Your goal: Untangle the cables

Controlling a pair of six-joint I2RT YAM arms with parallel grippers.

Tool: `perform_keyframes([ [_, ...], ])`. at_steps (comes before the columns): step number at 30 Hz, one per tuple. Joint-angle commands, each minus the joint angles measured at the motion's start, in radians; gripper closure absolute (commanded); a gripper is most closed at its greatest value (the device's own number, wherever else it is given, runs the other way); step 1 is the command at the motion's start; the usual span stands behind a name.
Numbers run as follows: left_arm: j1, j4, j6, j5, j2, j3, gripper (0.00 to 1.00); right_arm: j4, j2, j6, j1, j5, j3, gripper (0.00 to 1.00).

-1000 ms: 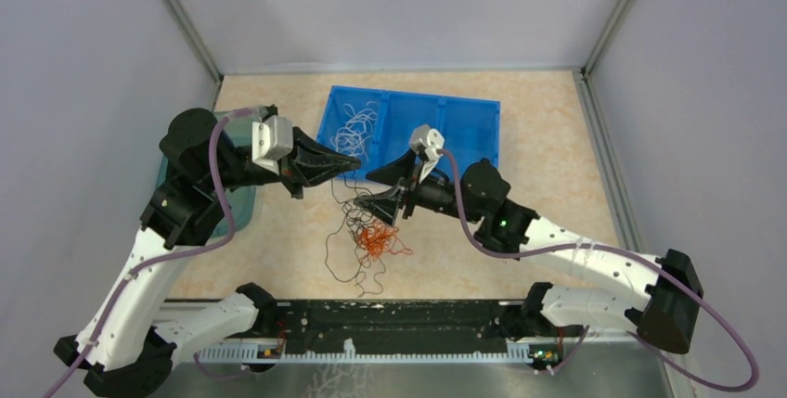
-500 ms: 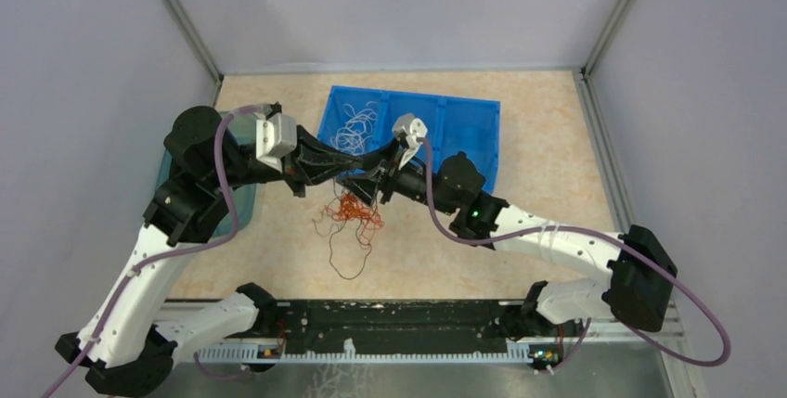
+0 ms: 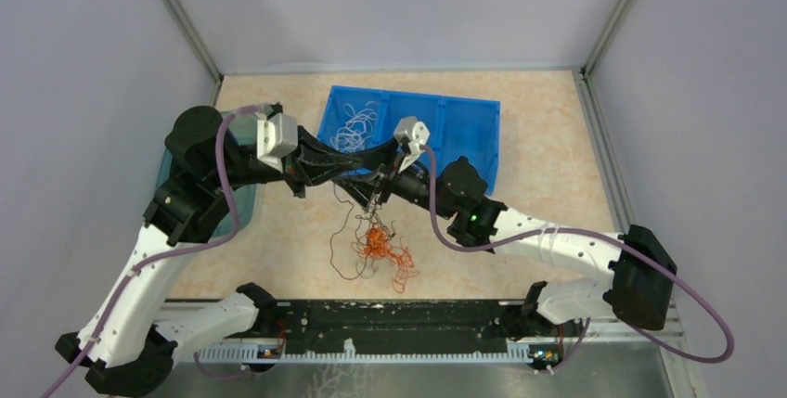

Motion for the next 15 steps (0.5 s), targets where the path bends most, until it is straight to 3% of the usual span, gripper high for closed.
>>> perform_keyframes([
  [1, -0.002, 0.007, -0.006, 0.008, 0.007, 0.029, 1.0, 0.058, -0.024, -0.011, 0.006, 0.058, -0.009, 0.47],
  [15, -0.002, 0.007, -0.016, 0.034, 0.082, 0.233, 1.0, 0.274, 0.068, 0.12, 0.006, 0.129, -0.299, 0.62],
])
